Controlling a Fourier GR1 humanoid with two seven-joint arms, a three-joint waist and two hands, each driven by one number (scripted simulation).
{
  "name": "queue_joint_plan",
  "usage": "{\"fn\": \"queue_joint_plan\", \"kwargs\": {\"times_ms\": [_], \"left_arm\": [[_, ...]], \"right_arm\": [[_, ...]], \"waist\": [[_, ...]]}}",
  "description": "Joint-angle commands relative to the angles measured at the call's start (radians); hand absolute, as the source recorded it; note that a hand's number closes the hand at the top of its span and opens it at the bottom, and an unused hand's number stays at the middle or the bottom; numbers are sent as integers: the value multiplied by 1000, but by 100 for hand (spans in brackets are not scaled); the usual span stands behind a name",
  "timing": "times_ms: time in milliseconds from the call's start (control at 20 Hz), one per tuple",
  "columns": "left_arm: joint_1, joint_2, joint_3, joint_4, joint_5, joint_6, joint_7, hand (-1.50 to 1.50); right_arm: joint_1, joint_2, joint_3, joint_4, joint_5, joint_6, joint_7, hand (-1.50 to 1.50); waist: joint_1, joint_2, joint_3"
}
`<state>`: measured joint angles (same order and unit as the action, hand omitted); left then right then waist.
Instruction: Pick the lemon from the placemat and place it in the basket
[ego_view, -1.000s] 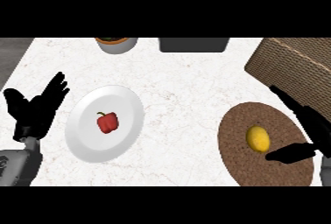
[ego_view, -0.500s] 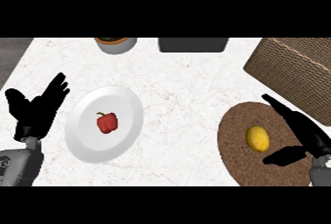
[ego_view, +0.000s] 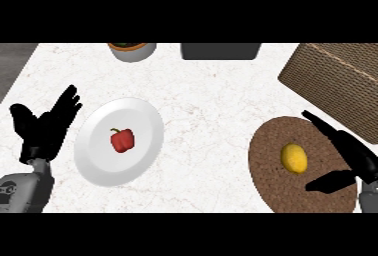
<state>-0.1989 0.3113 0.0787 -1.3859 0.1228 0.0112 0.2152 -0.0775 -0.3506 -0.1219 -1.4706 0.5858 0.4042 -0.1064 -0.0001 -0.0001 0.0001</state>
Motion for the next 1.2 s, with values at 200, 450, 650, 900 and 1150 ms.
{"fn": "queue_joint_plan", "kwargs": {"times_ms": [200,450,650,900,1150], "left_arm": [[-58,26,66,30,1,-50,33,0],[1,-1,58,-67,-16,-46,65,0],[12,-18,77,9,-30,-69,-31,0],[-2,-19,75,43,-43,-79,-42,0],[-10,-54,56,-47,-58,-45,60,0]], "right_arm": [[59,52,61,-75,52,-4,5,-150],[42,68,74,-43,128,-51,35,-150],[2,84,85,20,178,-86,48,-150],[30,-4,126,58,246,-82,-75,150],[-31,72,137,197,315,-204,-78,150]], "waist": [[-4,0,0],[1,-1,0],[1,0,0],[-1,1,0],[2,0,0]]}}
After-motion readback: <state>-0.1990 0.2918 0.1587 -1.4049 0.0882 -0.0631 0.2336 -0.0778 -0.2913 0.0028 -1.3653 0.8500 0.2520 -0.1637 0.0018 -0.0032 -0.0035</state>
